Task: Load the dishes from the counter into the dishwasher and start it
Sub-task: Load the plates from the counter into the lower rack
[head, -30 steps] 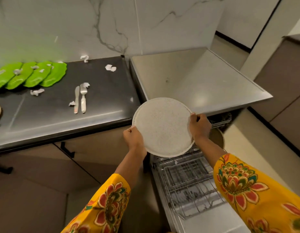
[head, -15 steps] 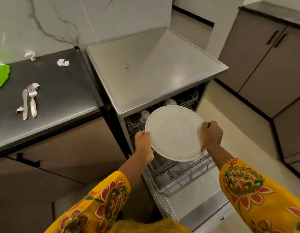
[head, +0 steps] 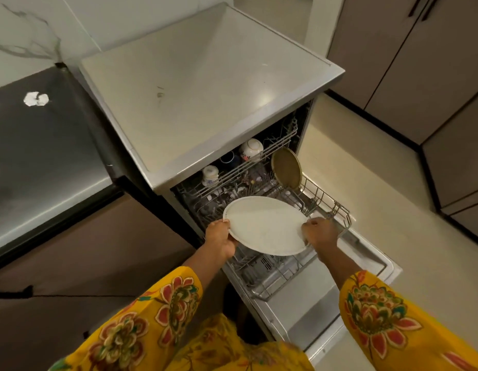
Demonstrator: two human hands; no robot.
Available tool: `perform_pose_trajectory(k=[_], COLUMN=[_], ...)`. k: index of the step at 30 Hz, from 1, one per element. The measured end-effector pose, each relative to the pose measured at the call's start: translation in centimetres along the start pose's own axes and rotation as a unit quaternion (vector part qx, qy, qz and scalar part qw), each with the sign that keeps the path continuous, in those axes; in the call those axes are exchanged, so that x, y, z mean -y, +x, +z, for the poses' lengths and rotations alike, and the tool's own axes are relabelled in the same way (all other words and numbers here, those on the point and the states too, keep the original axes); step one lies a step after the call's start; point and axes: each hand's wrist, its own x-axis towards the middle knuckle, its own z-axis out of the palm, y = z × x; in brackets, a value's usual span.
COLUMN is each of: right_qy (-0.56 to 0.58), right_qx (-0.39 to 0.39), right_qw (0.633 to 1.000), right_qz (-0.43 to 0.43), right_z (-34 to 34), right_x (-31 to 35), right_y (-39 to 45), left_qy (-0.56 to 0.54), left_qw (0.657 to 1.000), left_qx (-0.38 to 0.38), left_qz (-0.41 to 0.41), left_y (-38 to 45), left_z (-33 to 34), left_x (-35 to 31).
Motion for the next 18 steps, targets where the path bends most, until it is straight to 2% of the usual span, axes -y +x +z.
perform_pose_trajectory(k=[5, 9, 12, 15, 18], right_qy=[0.003, -0.019, -0.005, -0.133, -0.326], right_qx=[0.045, 0.099, 0.143, 0.187, 0.169], right_qw=[0.999, 0.994, 0.986, 0.963, 0.905], right_qz=[0.016, -0.033, -0.085, -0.144, -0.212], right_z=[1.4, 2.8, 3.9, 4.8, 6.2], right_x=[-0.2, 0.3, 0.9, 1.3, 1.1], right_y=[1.4, 4.2, 6.2, 9.2, 12.7], left_qy=[-0.004, -0.009, -0.004, 0.008, 0.01], left_qw=[0.999, 0.998, 0.999, 0.999, 0.999], left_qx=[0.007, 0.017, 0.019, 0.034, 0.045], left_qz=[-0.037, -0.056, -0.03, -0.007, -0.015], left_y=[4.4, 8.3, 11.4, 14.3, 17.3], left_z=[2.3, 4.7, 6.9, 9.2, 11.1], left_x=[-0.8, -1.7, -2.3, -3.0, -3.4])
